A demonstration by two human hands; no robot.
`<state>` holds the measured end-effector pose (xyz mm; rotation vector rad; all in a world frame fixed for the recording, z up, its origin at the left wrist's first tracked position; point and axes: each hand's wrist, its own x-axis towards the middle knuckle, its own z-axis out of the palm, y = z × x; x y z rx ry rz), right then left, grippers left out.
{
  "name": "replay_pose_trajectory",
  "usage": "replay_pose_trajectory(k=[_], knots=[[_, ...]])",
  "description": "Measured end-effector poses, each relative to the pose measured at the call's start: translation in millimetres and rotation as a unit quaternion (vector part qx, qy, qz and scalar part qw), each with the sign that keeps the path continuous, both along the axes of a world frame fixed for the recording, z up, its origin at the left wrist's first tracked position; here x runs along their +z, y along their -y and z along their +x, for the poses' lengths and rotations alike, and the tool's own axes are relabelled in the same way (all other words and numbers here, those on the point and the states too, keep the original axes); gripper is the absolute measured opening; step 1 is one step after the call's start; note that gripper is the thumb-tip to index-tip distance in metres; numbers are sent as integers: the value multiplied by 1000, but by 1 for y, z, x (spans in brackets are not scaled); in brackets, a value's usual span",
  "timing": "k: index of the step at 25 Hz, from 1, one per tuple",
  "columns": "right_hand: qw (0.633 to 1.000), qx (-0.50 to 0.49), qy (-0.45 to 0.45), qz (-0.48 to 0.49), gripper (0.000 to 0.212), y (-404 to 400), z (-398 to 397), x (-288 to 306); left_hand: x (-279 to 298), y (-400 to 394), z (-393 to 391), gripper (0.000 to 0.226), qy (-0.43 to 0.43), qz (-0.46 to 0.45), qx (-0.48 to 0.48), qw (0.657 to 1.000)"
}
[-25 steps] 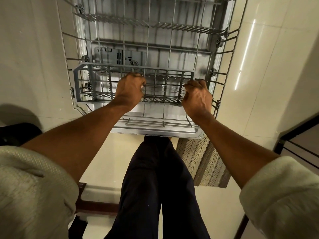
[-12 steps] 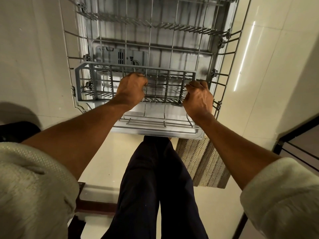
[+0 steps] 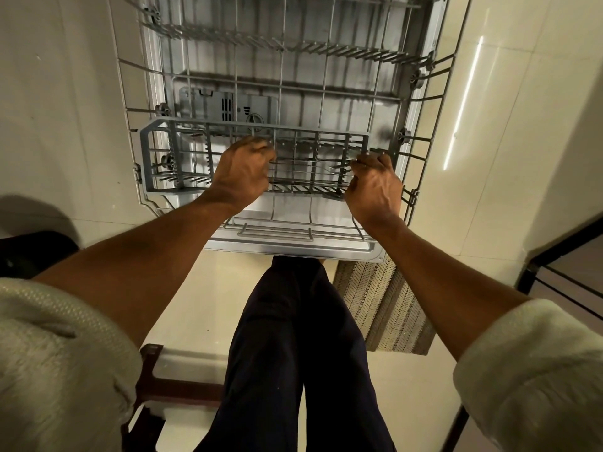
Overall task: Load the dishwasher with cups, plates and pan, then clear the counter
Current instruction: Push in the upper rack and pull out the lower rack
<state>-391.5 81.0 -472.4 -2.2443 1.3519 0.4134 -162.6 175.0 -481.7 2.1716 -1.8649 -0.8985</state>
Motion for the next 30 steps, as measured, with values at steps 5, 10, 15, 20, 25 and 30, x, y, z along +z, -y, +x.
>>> replay_pose_trajectory(k=[5,10,15,20,25,30], knots=[[1000,1,-15,5,33,1,0,0,-2,-7,-2,31,0,-51,6,999],[1000,-7,-5,3,34,1,-1,0,-5,-11,0,30,2,-59,17,998],[1000,-10,9,-6,32,1,-1,-1,-3,-3,1,30,12,-43,17,999],[1000,-9,12,-7,28,4,-2,-4,-4,7,-3,31,15,-1,20,1000],[1000,-6,13,2,37,6,-1,-4,-7,8,-9,37,8,37,43,998],[1000,-3,19,-9,37,3,-2,-4,-4,0,-10,47,27,67,34,997]])
